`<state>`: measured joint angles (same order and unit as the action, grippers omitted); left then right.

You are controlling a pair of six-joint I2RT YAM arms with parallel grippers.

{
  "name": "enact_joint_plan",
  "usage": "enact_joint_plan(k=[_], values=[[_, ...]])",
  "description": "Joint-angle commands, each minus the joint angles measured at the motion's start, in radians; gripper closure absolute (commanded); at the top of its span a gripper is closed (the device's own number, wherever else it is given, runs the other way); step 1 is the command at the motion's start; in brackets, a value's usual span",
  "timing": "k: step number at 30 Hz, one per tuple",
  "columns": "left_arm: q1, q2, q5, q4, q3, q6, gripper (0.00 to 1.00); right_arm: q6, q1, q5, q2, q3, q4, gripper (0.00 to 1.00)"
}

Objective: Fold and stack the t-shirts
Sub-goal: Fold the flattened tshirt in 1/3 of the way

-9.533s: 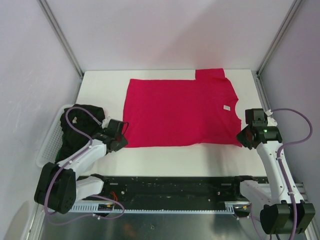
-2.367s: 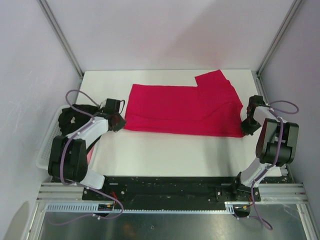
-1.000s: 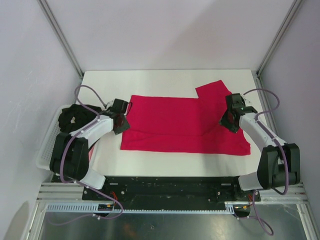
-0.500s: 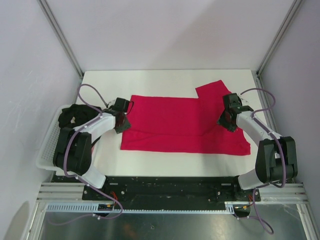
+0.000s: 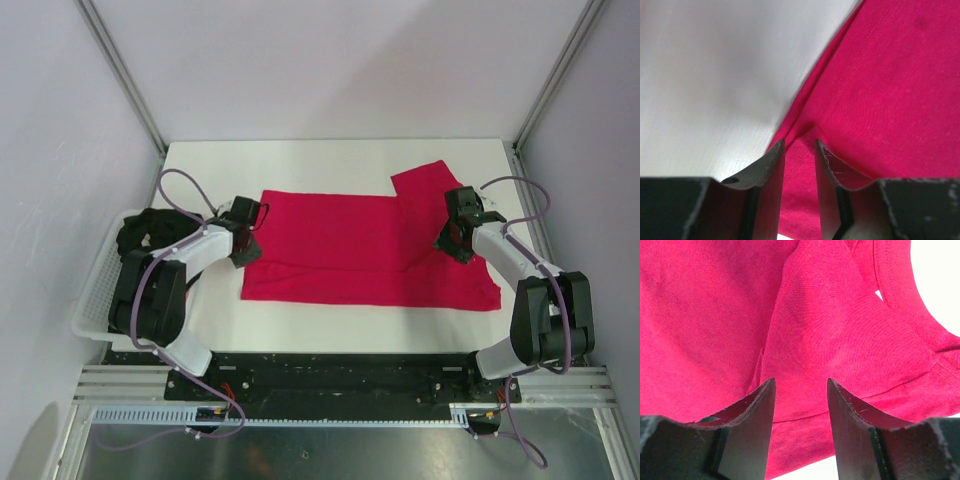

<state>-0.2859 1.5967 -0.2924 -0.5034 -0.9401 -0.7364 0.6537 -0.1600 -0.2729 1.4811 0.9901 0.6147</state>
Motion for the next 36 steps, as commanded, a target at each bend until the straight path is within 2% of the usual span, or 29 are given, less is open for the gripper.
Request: enact_joint_plan(k=[1, 21, 25, 33, 36], values=[[-0.008, 0.021, -0.005, 0.017, -0.040, -0.026, 0.65, -0.012, -0.004, -0.032, 0.008, 0.028, -0.018, 0.50], [-0.013, 0.060, -0.017, 0.017, -0.061, -0.027, 0.64, -0.015, -0.006, -0.028, 0.024, 0.028, -0.031, 0.50], [-0.014, 0.053, -0.027, 0.016, -0.059, -0.026, 0.69, -0.018, -0.006, -0.027, 0.027, 0.028, -0.035, 0.50], [-0.014, 0.009, -0.059, 0.015, -0.054, -0.014, 0.90, -0.025, -0.007, -0.028, 0.041, 0.028, -0.043, 0.50], [-0.012, 0.002, -0.068, 0.014, -0.047, -0.013, 0.93, -0.032, -0.006, -0.035, 0.039, 0.028, -0.045, 0.50]])
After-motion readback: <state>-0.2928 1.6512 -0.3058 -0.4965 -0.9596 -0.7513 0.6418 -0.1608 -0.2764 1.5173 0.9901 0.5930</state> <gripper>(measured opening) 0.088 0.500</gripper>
